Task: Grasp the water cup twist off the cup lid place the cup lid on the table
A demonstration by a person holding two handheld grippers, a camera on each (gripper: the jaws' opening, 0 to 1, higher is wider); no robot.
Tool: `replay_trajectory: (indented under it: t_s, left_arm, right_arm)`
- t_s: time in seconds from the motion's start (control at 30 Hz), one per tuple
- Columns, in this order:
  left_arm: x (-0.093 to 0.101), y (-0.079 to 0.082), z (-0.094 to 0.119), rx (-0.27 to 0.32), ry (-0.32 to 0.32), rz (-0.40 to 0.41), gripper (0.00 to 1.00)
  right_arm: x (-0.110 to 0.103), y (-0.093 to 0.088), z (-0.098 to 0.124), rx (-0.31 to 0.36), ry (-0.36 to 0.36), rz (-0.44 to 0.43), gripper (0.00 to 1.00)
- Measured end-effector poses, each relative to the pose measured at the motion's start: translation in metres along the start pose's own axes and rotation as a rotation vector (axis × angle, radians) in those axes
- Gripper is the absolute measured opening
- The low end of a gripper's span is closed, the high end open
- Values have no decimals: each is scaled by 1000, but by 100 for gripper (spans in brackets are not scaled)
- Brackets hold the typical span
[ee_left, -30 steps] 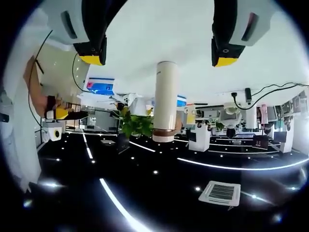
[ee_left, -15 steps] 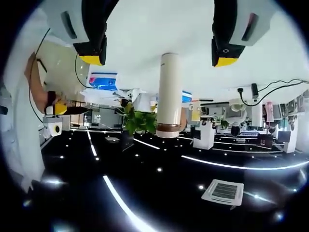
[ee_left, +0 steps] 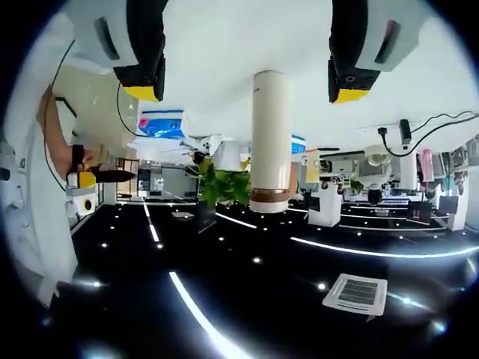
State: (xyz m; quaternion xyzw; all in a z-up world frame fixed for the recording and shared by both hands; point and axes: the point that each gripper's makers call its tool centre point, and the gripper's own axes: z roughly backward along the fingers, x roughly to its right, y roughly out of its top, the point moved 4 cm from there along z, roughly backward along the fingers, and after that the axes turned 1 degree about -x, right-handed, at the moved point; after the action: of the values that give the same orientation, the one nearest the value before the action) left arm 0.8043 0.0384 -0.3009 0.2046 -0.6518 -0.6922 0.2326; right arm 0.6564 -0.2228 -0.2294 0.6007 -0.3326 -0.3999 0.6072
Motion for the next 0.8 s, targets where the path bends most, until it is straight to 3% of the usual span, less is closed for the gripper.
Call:
replay_trajectory:
  t_s: [0.57,0.8]
  left_arm:
    - [-2,-3,-35,6,-81,-37,89]
    - [-11,-14,-51,-27,-108,-45,89]
  right_arm:
    - [7,-9,-7,-28,-4,-14,77]
    - [7,-13,-20,-58,33,-4,77]
